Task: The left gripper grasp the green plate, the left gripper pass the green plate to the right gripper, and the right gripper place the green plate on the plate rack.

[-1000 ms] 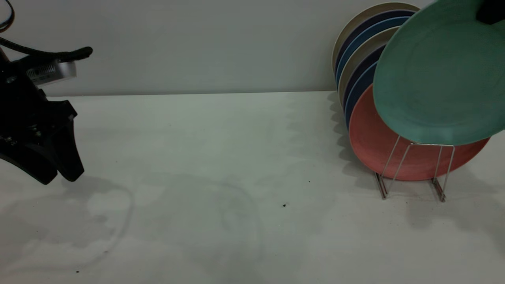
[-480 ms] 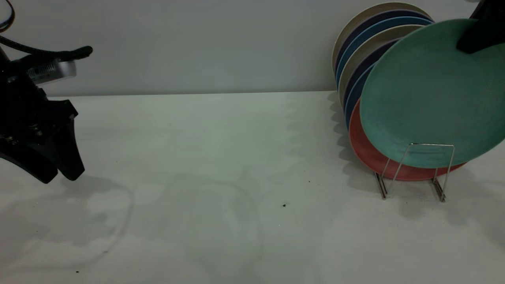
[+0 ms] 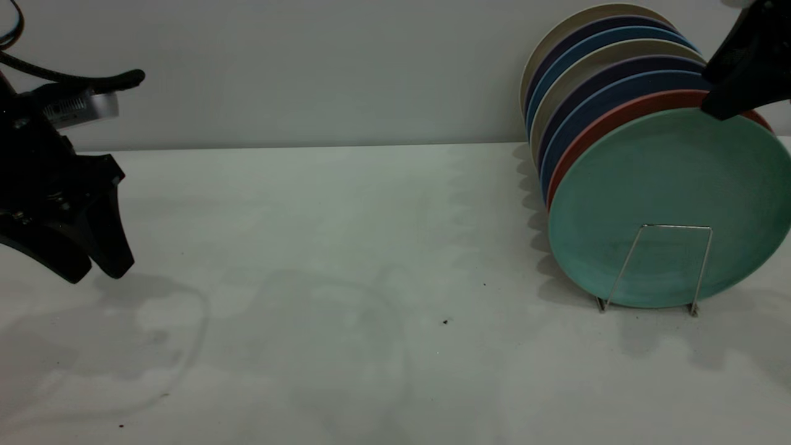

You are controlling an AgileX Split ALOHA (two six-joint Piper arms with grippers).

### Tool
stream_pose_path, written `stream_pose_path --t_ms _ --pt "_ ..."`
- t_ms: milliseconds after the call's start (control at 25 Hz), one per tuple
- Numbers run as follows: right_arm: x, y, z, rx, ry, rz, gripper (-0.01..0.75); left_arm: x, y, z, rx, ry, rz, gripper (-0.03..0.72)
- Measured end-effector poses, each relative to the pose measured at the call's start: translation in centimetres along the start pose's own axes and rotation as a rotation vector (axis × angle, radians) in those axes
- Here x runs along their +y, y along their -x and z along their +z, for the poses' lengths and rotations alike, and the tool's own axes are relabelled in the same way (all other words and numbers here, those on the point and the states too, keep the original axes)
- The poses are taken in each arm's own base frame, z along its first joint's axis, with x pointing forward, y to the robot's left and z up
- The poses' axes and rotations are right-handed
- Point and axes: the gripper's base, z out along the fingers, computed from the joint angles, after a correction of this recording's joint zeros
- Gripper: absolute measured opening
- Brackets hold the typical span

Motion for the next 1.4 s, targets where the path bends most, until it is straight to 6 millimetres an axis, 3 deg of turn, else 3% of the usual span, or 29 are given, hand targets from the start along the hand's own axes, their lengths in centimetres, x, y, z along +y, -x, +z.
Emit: stream_pose_path --t_ms 240,360,440,560,680,800,920,1120,1400 --pt "0.4 0.8 -1.1 -0.045 0.05 0.212 0.443 0.5 0.7 -0.9 -0.008 0.068 0.027 0.489" --pt "0.3 1.5 -3.0 -0.067 0.028 0.505 0.461 0.9 1.0 -2.6 0.015 0.157 0.013 0.489" --pt "0.2 1.6 -4.7 -0.077 0.02 0.802 0.462 1.0 1.0 -4.4 0.0 0.219 -0.015 0.489" --pt "0.5 0.7 -6.9 -0.006 0.04 1.156 0.462 0.4 0.2 -6.9 -0.028 0.26 -0.038 0.489" --pt "1.5 -0.7 -8.6 0.17 0.047 1.233 0.462 -0.5 -1.1 -9.0 -0.032 0.261 -0.044 0.489" --pt "2.9 -1.5 -10.2 0.349 0.07 1.219 0.462 -1.3 -3.2 -10.3 -0.008 0.252 -0.049 0.489" --pt "4.0 -1.4 -12.2 0.421 0.088 1.21 0.462 -2.2 -5.9 -11.2 0.006 0.247 -0.054 0.489" --pt "6.5 -0.9 -15.4 0.376 0.046 1.195 0.461 -4.1 -11.7 -12.5 -0.046 0.216 -0.061 0.489" --pt "13.6 -1.1 -19.1 0.265 0.014 1.186 0.456 -6.7 -20.3 -14.5 -0.266 0.227 -0.041 0.489"
